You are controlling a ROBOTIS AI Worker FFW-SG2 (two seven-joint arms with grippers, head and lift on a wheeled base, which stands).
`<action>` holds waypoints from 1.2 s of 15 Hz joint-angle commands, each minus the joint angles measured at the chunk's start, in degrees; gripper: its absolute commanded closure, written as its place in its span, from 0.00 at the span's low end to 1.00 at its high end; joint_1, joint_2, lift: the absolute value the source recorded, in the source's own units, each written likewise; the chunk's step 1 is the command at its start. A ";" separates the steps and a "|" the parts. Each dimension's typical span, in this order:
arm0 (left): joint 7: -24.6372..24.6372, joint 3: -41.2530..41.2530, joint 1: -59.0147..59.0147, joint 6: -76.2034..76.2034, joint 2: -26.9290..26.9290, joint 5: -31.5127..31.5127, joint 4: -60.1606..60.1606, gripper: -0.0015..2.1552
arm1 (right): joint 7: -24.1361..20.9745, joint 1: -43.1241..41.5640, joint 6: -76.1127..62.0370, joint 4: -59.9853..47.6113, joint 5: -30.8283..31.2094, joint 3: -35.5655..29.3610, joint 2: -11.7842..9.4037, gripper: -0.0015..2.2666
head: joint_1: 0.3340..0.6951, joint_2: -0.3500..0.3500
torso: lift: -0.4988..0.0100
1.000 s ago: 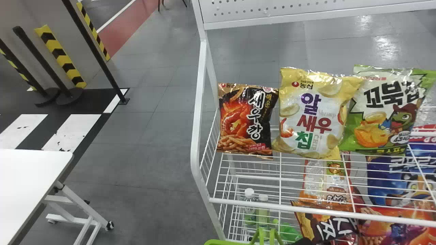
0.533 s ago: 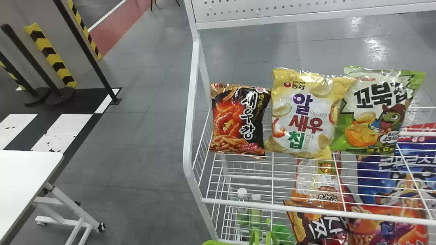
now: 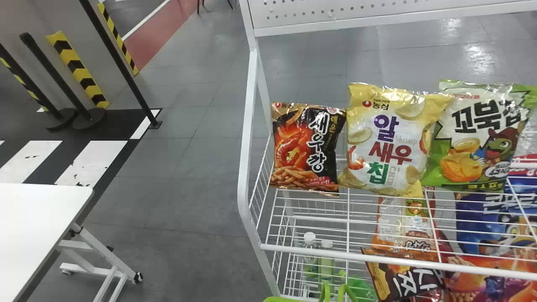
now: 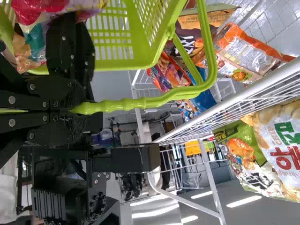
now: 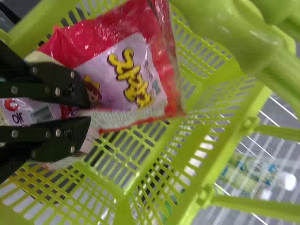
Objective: Hold basket handle with left hand then pick Jagalchi snack with right hand and place into basket
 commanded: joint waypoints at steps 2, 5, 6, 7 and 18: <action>-0.20 0.14 0.09 -0.05 -0.04 0.06 0.01 0.84 | -2.14 4.50 -7.67 -5.12 0.59 -4.53 -2.73 0.02 | 1.00 0.81 | 0.96; 0.07 -0.04 0.00 -0.05 -0.12 -0.02 0.09 0.84 | -1.96 10.56 -13.12 -14.70 0.59 -10.33 -5.10 0.02 | 1.00 0.73 | 0.96; 0.15 -0.12 -0.09 -0.05 -0.12 -0.02 0.09 0.84 | -1.87 12.49 -12.94 -19.01 0.68 -12.09 -5.81 0.03 | 1.00 0.70 | 0.96; 0.24 -0.12 -0.18 -0.05 -0.21 -0.02 0.27 0.84 | -1.96 14.52 -12.77 -23.58 1.64 -13.50 -6.42 0.03 | 1.00 0.64 | 0.96; -0.11 -0.39 -1.58 -1.81 -0.48 0.15 3.35 0.84 | -4.33 27.79 -59.88 -26.57 5.78 -22.02 -6.16 0.04 | 1.00 0.43 | 0.96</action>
